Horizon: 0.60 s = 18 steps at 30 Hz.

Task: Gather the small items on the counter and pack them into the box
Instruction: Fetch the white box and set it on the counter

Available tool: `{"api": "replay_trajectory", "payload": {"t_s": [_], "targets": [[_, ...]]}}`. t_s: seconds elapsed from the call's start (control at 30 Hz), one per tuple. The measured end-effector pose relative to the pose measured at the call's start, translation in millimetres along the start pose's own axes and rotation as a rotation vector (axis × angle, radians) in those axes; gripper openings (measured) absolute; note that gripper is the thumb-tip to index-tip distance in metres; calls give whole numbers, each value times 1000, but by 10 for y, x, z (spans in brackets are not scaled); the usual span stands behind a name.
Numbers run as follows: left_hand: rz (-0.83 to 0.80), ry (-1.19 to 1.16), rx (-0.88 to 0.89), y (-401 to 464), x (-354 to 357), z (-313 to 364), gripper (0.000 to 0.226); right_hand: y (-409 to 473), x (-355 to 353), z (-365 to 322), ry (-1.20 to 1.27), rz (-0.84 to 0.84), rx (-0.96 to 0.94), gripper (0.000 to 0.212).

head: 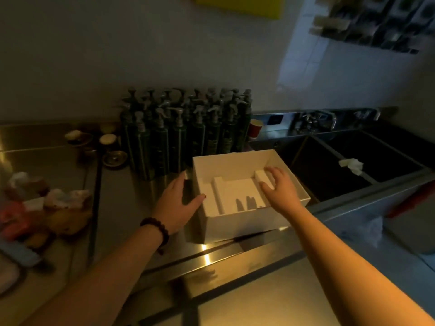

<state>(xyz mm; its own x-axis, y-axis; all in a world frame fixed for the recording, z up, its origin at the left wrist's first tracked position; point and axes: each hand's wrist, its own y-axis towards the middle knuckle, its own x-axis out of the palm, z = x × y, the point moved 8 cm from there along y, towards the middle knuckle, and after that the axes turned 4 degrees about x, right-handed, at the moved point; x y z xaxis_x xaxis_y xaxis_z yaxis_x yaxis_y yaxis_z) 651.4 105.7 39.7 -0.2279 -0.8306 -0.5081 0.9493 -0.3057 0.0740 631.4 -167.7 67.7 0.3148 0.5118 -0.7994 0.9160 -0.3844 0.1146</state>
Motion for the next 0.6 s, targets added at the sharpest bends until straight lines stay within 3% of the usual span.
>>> {"api": "replay_trajectory", "payload": {"t_s": [0.13,0.23,0.4,0.6], "targets": [[69,-185,-66,306,518,227,67,481,-323,732,-21,-35,30,58],[123,-204,-127,424,648,180,73,733,-365,1022,13,-122,49,66],[149,-240,-188,498,736,118,63,839,-78,992,312,-446,54,76],[168,-371,-261,567,757,50,71,863,16,1017,415,-527,98,81]]}}
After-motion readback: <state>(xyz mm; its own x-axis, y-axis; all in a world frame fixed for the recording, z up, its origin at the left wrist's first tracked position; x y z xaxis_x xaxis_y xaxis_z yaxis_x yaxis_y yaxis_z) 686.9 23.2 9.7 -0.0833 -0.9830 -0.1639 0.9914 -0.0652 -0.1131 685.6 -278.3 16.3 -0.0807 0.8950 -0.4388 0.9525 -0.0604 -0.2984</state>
